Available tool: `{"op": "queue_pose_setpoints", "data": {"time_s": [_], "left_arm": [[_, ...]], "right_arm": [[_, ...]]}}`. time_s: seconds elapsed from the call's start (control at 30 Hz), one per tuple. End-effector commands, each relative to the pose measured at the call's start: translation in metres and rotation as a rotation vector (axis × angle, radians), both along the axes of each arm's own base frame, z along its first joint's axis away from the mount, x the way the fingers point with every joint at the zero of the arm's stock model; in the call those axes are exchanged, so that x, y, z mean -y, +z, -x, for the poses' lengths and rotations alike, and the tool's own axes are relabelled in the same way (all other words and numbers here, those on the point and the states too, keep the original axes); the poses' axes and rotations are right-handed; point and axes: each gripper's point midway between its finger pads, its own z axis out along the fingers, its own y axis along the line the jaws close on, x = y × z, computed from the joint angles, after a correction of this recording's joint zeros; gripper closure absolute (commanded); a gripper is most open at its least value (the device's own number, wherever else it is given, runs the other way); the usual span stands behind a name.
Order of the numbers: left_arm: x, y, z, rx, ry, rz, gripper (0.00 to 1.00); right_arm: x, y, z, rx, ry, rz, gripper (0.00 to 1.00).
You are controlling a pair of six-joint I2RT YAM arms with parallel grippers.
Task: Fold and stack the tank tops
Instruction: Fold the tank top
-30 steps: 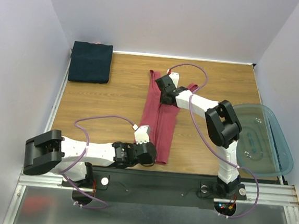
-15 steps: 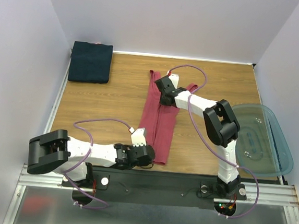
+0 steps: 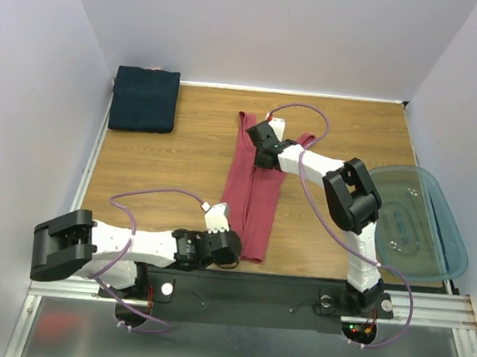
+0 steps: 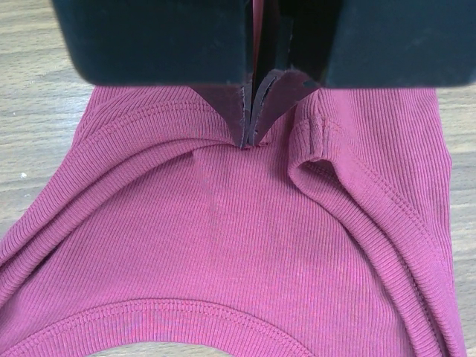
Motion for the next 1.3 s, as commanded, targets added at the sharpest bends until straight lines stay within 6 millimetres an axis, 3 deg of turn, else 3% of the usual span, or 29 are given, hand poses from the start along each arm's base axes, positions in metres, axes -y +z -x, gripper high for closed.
{"op": "queue_pose_setpoints", "data": {"time_s": [0.0,0.23,0.43,0.57,0.67,0.73,0.93,0.97,1.13,1.2,1.23,1.27], "left_arm": [[-0.009,0.000,0.003,0.014,-0.019,-0.024,0.81],[-0.010,0.010,0.005,0.023,-0.026,0.012,0.66],[-0.017,0.016,0.004,0.028,-0.009,0.026,0.62],[-0.014,0.031,0.002,0.056,-0.012,0.065,0.62],[-0.013,0.043,-0.004,0.085,0.003,0.060,0.62],[-0.015,0.051,-0.008,0.105,0.012,0.040,0.62],[-0.021,0.073,-0.046,0.188,0.043,-0.023,0.63],[-0.027,0.075,-0.062,0.198,0.078,-0.028,0.64],[-0.020,0.099,-0.118,0.275,0.083,-0.034,0.69],[-0.018,0.091,-0.134,0.273,0.059,-0.099,0.70],[-0.017,0.102,-0.151,0.291,0.083,-0.096,0.70],[-0.016,0.092,-0.159,0.273,0.077,-0.124,0.71]], "right_arm": [[-0.008,0.002,-0.011,0.034,-0.021,-0.019,1.00],[-0.008,-0.001,-0.011,0.030,-0.019,-0.014,1.00],[-0.008,-0.003,-0.011,0.026,-0.016,-0.013,1.00],[-0.010,0.003,-0.011,0.032,-0.009,-0.023,1.00],[-0.012,0.011,-0.010,0.036,0.006,-0.039,0.88],[-0.015,0.021,-0.010,0.047,0.019,-0.055,0.75],[-0.021,0.057,-0.009,0.087,0.054,-0.110,0.41],[-0.020,0.062,-0.008,0.095,0.051,-0.112,0.38],[0.000,0.086,-0.007,0.148,0.013,-0.093,0.36],[0.013,0.089,-0.007,0.147,-0.009,-0.094,0.36],[0.018,0.088,-0.006,0.146,-0.019,-0.092,0.36],[0.025,0.089,-0.007,0.148,-0.035,-0.091,0.36]]}}
